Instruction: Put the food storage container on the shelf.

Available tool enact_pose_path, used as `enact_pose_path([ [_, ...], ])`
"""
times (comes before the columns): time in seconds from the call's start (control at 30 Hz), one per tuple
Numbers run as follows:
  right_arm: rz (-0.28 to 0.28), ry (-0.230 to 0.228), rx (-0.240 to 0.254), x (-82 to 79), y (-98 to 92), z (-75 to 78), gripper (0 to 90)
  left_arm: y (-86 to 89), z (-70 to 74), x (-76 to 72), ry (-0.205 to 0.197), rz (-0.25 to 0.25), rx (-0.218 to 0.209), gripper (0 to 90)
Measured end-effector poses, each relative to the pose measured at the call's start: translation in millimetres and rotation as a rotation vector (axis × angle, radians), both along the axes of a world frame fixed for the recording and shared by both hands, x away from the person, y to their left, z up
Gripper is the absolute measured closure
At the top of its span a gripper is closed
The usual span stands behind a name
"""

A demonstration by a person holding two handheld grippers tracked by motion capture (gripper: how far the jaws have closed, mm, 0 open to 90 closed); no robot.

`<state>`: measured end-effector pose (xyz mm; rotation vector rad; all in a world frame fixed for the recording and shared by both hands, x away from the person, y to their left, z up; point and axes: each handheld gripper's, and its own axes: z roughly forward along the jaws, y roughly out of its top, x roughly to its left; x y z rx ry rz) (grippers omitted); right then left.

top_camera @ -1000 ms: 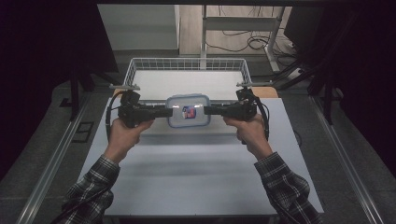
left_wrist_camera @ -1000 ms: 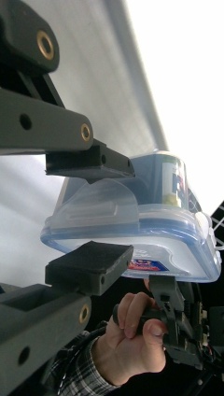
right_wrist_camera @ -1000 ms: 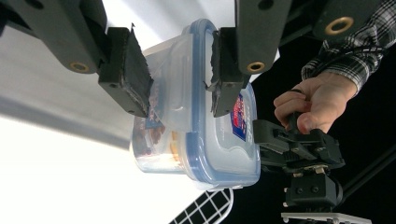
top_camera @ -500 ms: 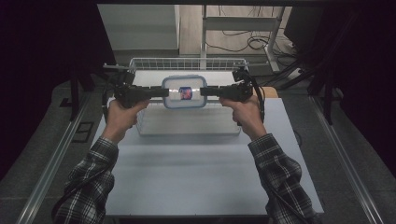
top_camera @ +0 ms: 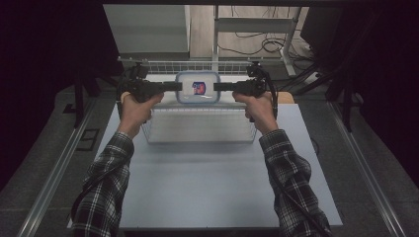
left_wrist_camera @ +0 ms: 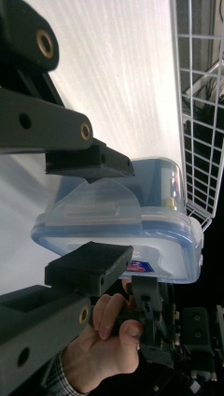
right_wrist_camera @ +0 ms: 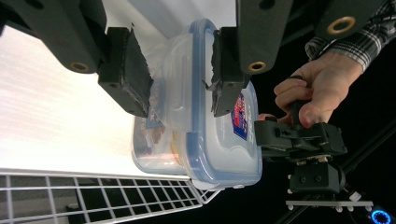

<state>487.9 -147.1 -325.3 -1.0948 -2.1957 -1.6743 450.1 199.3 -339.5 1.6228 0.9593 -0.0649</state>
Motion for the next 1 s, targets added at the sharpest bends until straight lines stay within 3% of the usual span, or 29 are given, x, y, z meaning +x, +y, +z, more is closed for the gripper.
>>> enact_pose_path([
  [0.13,-0.005,0.017,-0.006,5.5,-0.2,-3.7,57.6,-0.6,-5.3,4.3,0.016,0.0,-0.002,56.1],
  [0.27,-0.018,0.022,-0.003,6.9,0.3,-6.4,56.4,-0.7,-6.0,4.1,-0.008,0.012,0.002,56.2],
  [0.4,-0.051,-0.007,-0.054,3.6,4.2,-4.3,58.9,-3.7,-3.7,3.5,-0.002,0.021,0.038,55.4],
  [0.67,-0.077,-0.041,-0.123,0.8,11.0,-1.5,60.4,-2.9,-2.2,10.6,0.024,0.04,0.051,53.0],
  [0.77,-0.086,-0.047,-0.154,0.7,13.0,-2.3,60.1,-3.6,1.1,11.3,0.012,0.07,0.085,51.8],
  [0.93,-0.095,-0.03,-0.142,2.1,15.2,-1.0,57.8,-4.2,7.4,10.2,-0.018,0.138,0.156,55.2],
  [1.0,-0.108,-0.039,-0.157,1.3,16.4,1.3,58.3,-5.4,8.8,9.6,-0.024,0.14,0.173,57.2],
])
